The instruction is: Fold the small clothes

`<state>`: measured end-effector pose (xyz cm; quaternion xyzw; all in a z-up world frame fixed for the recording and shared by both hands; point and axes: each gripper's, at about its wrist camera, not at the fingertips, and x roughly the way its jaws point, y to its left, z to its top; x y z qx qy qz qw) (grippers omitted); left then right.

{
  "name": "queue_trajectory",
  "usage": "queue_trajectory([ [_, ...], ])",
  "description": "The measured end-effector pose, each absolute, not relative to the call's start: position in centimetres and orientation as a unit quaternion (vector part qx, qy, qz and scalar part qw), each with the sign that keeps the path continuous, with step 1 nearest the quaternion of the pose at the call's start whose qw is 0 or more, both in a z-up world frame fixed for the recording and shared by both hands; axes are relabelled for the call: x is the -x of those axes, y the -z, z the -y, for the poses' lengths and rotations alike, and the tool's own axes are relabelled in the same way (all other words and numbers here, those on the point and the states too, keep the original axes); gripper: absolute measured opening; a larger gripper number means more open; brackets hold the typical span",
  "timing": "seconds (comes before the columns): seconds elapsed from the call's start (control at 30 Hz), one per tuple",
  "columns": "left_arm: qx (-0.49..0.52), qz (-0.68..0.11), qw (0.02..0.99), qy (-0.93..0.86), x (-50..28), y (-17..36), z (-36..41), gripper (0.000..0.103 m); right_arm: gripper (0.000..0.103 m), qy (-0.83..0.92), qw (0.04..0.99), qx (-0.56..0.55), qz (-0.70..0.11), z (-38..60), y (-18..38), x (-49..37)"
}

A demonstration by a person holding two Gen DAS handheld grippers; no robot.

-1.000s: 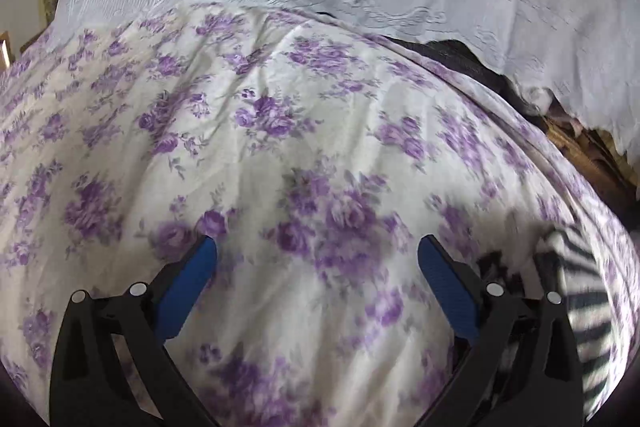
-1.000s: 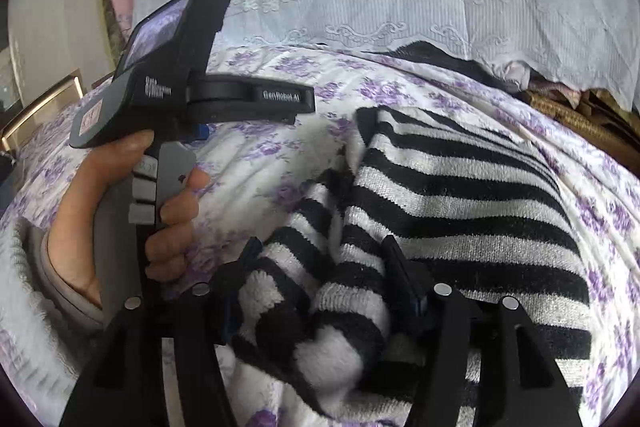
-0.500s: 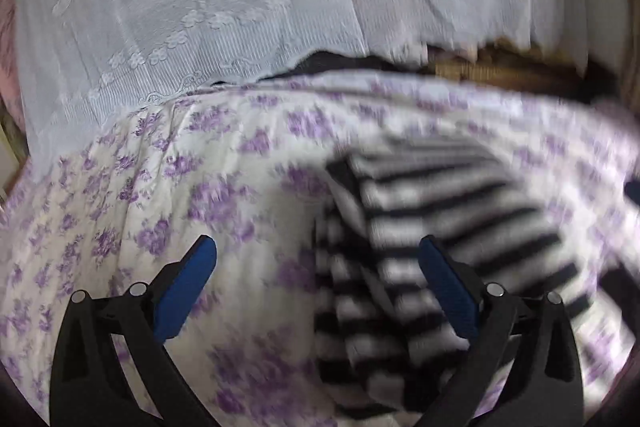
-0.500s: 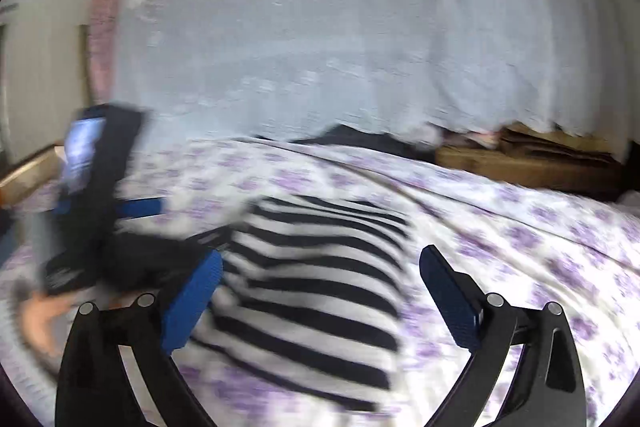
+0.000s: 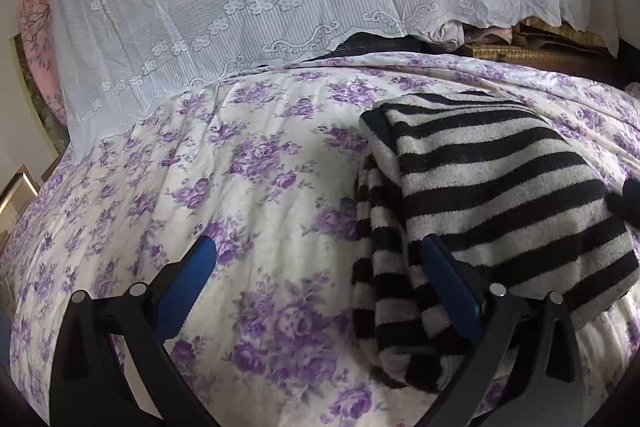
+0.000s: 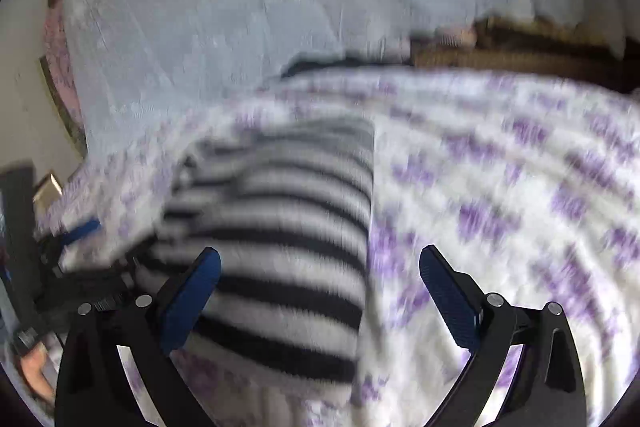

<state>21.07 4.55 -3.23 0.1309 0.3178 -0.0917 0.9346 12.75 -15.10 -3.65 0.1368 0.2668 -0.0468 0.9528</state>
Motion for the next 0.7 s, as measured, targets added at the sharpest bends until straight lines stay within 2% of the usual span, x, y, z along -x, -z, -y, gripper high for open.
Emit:
queue_trajectory([
  [0.27,-0.125,-0.324,0.933,0.096,-21.3,3.5,-4.7,0.099,0.099,0.039,0.954,-0.118,-0.274,15.3,0.6,-19.5],
  [0.4,-0.118,-0.333,0.930,0.104,-21.7,3.7,-4.7,0.099,0.100,0.032,0.917,-0.092,-0.388,15.0,5.9,-24.3],
  [0.47,-0.114,-0.338,0.928,0.108,-22.0,3.8,-4.7,0.099,0.100,0.012,0.911,-0.145,-0.385,16.7,6.5,-24.2],
  [0.7,-0.113,-0.337,0.928,0.108,-22.0,3.9,-4.6,0.099,0.100,-0.010,0.914,-0.185,-0.360,17.9,6.6,-22.4],
])
